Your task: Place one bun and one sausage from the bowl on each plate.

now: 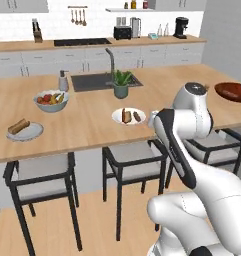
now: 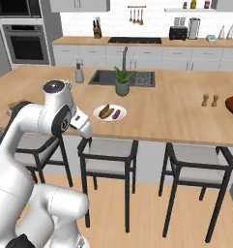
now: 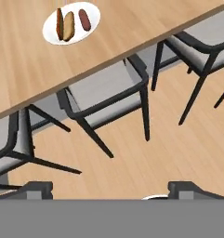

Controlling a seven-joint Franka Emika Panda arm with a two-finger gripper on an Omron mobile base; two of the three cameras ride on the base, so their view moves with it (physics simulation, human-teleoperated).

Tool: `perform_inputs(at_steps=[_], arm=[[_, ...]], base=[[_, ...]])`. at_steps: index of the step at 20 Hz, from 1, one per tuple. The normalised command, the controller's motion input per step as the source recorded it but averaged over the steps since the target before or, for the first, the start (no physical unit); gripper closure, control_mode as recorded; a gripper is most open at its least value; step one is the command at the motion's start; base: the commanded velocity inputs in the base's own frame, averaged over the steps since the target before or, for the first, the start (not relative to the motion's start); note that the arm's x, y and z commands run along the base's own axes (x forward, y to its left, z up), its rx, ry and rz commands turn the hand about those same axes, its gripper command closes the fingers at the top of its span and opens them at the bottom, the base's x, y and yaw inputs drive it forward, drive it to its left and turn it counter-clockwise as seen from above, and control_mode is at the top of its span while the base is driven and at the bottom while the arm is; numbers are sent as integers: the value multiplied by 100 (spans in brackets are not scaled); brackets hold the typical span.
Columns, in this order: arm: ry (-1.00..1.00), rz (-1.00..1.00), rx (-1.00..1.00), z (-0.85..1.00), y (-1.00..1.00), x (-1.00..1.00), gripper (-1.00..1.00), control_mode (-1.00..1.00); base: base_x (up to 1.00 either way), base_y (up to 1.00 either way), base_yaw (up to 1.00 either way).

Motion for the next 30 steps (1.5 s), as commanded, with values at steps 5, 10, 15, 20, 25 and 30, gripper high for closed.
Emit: perform_inputs(at_steps=[5, 10, 15, 20, 25, 30], arm=[[0, 0, 0, 0, 0, 0, -100, 100], [0, 0, 0, 0, 0, 0, -100, 100], [0, 0, 0, 0, 0, 0, -100, 100], [0, 0, 0, 0, 0, 0, -100, 100], [0, 0, 0, 0, 0, 0, -100, 100], [0, 0, 0, 0, 0, 0, -100, 100]], base=[[22, -100, 0], [26, -100, 0], [31, -100, 3], [42, -100, 9], [63, -100, 22], [47, -100, 25]])
